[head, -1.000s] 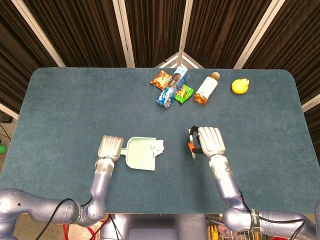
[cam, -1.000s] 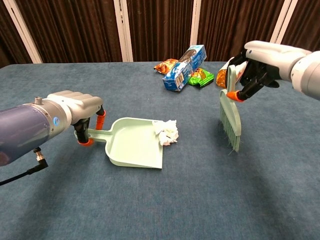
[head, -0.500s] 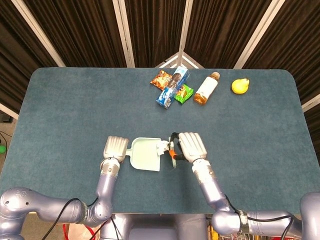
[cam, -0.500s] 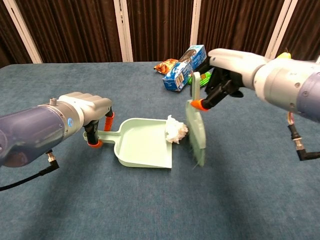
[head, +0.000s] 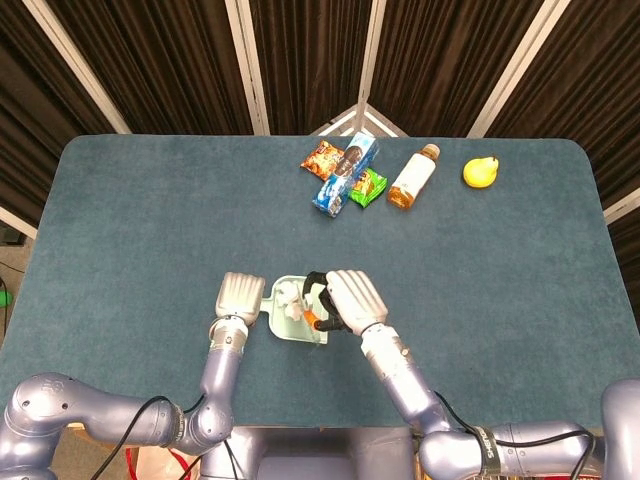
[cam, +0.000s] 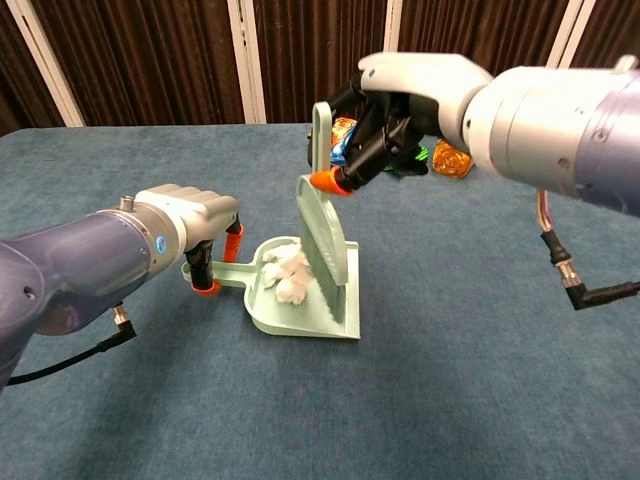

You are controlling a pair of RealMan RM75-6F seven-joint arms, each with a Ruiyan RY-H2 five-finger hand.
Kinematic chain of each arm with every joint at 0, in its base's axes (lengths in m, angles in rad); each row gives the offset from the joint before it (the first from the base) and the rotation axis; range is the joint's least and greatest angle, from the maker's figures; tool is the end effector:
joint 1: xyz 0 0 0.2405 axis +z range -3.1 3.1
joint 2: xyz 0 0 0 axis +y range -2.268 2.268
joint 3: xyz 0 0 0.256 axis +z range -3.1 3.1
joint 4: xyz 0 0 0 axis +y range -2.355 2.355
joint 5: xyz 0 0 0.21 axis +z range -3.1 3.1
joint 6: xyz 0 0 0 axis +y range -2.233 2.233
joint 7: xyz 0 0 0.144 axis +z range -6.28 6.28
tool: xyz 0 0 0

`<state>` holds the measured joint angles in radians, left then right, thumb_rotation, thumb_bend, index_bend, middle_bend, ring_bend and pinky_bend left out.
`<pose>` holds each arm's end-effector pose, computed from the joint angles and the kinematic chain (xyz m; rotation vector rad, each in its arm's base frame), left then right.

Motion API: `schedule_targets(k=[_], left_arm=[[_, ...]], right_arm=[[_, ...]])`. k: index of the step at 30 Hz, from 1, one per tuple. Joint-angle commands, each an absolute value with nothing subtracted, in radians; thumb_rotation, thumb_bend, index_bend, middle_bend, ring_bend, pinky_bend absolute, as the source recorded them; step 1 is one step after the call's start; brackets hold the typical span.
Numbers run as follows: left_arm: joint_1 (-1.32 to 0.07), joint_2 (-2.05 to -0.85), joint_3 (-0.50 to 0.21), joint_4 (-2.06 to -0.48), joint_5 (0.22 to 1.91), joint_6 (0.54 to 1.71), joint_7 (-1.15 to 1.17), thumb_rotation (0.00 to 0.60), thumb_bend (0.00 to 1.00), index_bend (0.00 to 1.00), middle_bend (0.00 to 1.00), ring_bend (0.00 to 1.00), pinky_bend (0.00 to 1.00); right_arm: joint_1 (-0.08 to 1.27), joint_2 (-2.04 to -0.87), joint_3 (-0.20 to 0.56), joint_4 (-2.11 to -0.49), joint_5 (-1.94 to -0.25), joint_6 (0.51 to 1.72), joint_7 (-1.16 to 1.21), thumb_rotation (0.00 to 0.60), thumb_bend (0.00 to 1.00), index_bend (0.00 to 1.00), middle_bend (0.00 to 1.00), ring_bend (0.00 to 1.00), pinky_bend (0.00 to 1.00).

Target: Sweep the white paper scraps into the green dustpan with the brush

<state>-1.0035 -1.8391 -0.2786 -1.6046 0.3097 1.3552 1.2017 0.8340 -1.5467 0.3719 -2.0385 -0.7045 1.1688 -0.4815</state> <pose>-0.0743 0.3188 -0.0766 -1.7851 -0.8885 -0.3756 -0.0202 -0.2944 0.0133 1.7012 -1.4305 1.2439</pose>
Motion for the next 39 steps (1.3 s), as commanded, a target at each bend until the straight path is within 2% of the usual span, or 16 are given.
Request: schedule_targets(k=[1,14,26,39], left_arm=[[-1.005,-1.839,-0.277,-1.608,0.308,1.36,1.207,0.6,0.57,0.63,1.0,1.0,1.0],[-1.018,-1.824,-0.291,-1.655,0.3,1.397,1.231,0.6,0.57,0.63,1.0,1.0,1.0],[-1.014,-1.83,-0.284,-1.658,0.297,1.405,1.221,0.6,0.57,0.63,1.0,1.0,1.0],[-1.013,-1.846,-0.285,-1.649,0.3,1.408,1.212,0.6,0.57,0.63,1.0,1.0,1.0]], right_arm=[[0.835,-1.53,0.376,-2.049,-0.719,1.177,-0.477,0.6,0.52,0.82,0.93,0.98,0.89],[0.805,-1.473,0.318,-1.941,-0.732,1.225,-0.498,0.6,0.52,0.82,0.93,0.98,0.89],[0.764,-1.451,0.263,-1.884,-0.711,1.219,-0.49,0.6,0.52,0.82,0.93,0.98,0.89],[0.785,-1.549,0.253,-1.956,-0.668,1.218,-0.507,0.6,0.52,0.82,0.93,0.98,0.89]])
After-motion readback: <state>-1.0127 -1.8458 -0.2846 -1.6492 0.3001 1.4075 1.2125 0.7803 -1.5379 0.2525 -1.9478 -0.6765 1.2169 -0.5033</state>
